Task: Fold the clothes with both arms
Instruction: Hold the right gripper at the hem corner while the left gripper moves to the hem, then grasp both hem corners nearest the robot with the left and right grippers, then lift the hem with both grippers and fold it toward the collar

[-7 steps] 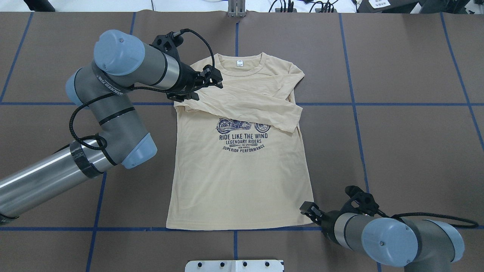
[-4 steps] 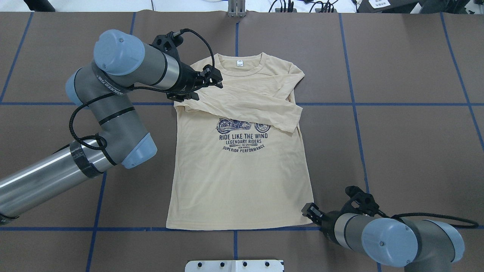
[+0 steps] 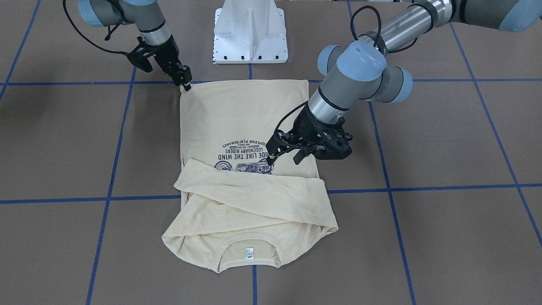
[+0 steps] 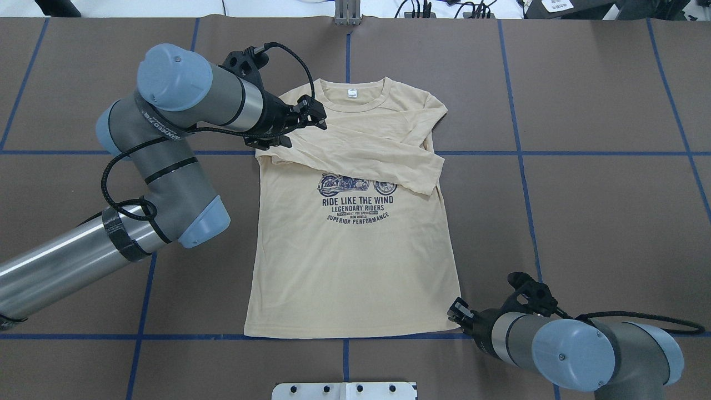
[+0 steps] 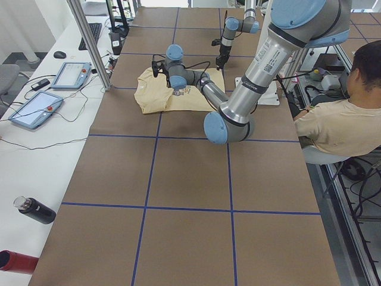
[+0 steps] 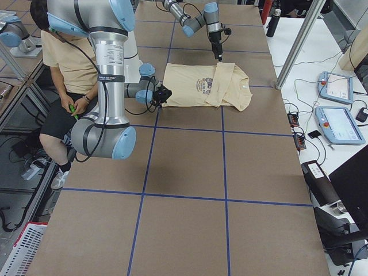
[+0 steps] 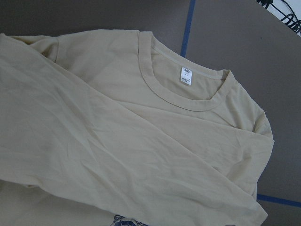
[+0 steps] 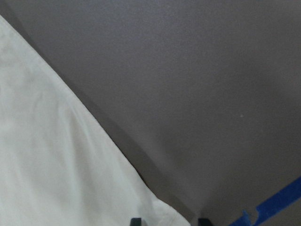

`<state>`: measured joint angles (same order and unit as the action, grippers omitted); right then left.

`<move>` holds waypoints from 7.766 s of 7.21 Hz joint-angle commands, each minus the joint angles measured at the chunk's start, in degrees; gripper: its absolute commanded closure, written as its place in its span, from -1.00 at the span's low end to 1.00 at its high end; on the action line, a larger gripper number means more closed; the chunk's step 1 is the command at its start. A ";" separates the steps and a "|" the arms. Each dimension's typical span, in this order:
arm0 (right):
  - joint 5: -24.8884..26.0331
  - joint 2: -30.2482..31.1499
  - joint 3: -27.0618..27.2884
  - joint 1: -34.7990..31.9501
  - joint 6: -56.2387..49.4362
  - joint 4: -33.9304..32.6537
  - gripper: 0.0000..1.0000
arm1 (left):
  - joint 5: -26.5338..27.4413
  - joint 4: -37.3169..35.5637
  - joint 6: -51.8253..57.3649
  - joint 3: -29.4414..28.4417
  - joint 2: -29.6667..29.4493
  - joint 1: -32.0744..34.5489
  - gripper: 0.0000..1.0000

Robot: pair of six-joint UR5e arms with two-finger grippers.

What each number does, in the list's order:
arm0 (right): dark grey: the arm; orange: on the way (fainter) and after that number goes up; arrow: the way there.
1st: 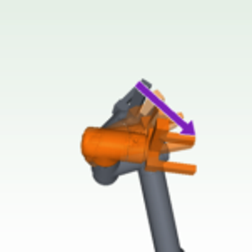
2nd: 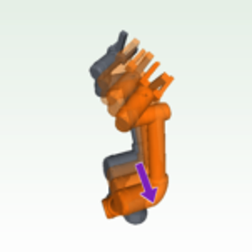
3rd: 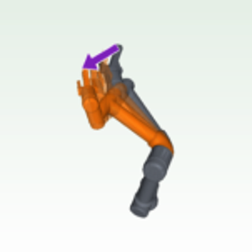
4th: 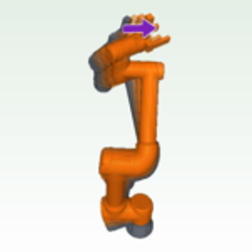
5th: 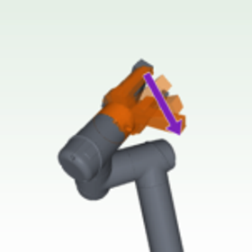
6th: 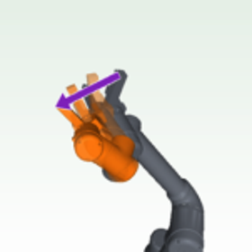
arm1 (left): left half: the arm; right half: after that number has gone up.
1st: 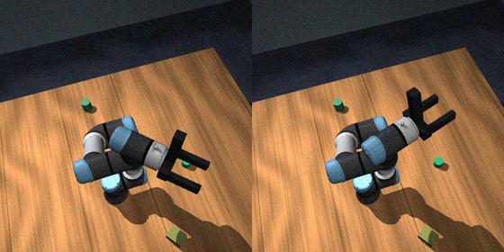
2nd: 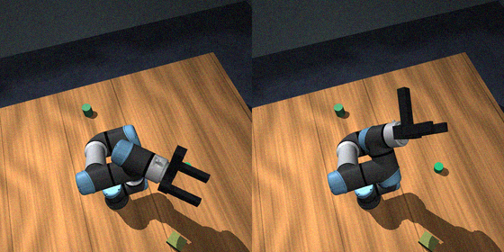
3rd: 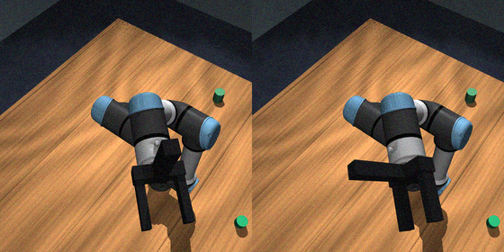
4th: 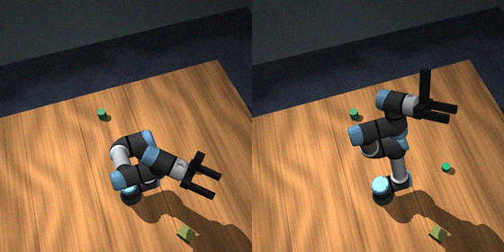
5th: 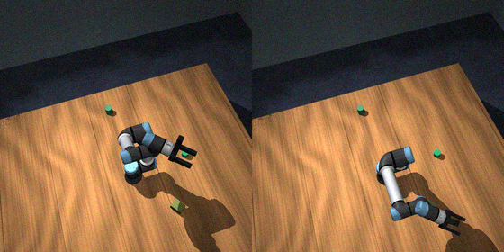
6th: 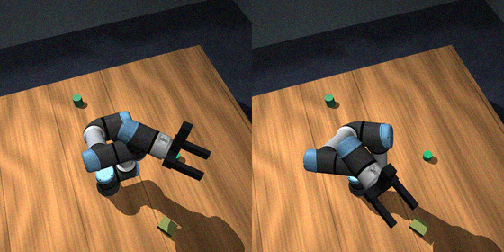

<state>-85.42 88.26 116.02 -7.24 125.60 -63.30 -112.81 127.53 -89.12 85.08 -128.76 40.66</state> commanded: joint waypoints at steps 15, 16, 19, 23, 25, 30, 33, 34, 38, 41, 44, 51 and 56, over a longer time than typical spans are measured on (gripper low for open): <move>-1.07 5.35 6.05 0.21 0.00 0.02 1.00 | 17.63 -16.44 -17.84 28.83 25.67 -25.98 -0.64; -1.15 5.35 6.14 0.21 0.00 0.02 1.00 | 17.45 -16.44 -17.84 28.48 25.67 -26.51 -0.56; -1.07 5.35 6.14 0.21 0.00 0.02 1.00 | 17.28 -16.61 -17.84 28.21 26.02 -28.53 -0.43; -1.16 5.35 6.14 0.12 0.00 0.02 1.00 | 17.28 -16.52 -19.86 27.69 26.19 -29.94 -0.28; -1.07 5.35 6.14 0.21 0.00 0.02 1.00 | 17.28 -16.61 -19.86 27.42 26.20 -29.94 -0.22; -1.15 5.35 6.23 0.12 0.00 0.02 1.00 | 16.41 -16.52 -19.95 26.89 26.20 -29.94 1.00; -1.24 5.52 8.50 -0.05 -0.09 -0.07 1.00 | 12.19 -16.70 -19.52 30.65 26.37 -29.16 1.00; -2.20 5.35 9.30 -2.31 -0.09 -0.07 1.00 | 10.09 -18.18 -19.08 33.20 26.02 -26.80 1.00; -22.04 -13.99 -0.31 -26.27 -9.44 -13.80 1.00 | -2.20 -18.99 -2.07 23.53 16.65 -0.99 1.00; -24.96 -26.95 -14.62 -36.50 -22.74 -21.16 1.00 | -2.24 -15.05 1.13 10.84 10.55 4.50 1.00; -24.97 -36.98 -31.51 -40.38 -31.36 -20.81 1.00 | -2.06 -11.87 0.70 1.35 3.90 6.70 1.00; -21.82 -48.79 -54.05 -40.83 -37.07 -13.17 1.00 | 4.44 4.65 0.97 -21.34 -3.69 8.12 1.00; -18.21 -52.13 -61.26 -40.66 -40.78 -11.32 1.00 | 6.54 5.19 1.05 -22.50 -3.69 6.71 1.00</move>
<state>-104.52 36.99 56.23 -47.93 85.95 -74.74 -107.22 132.73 -88.07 62.69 -132.49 47.86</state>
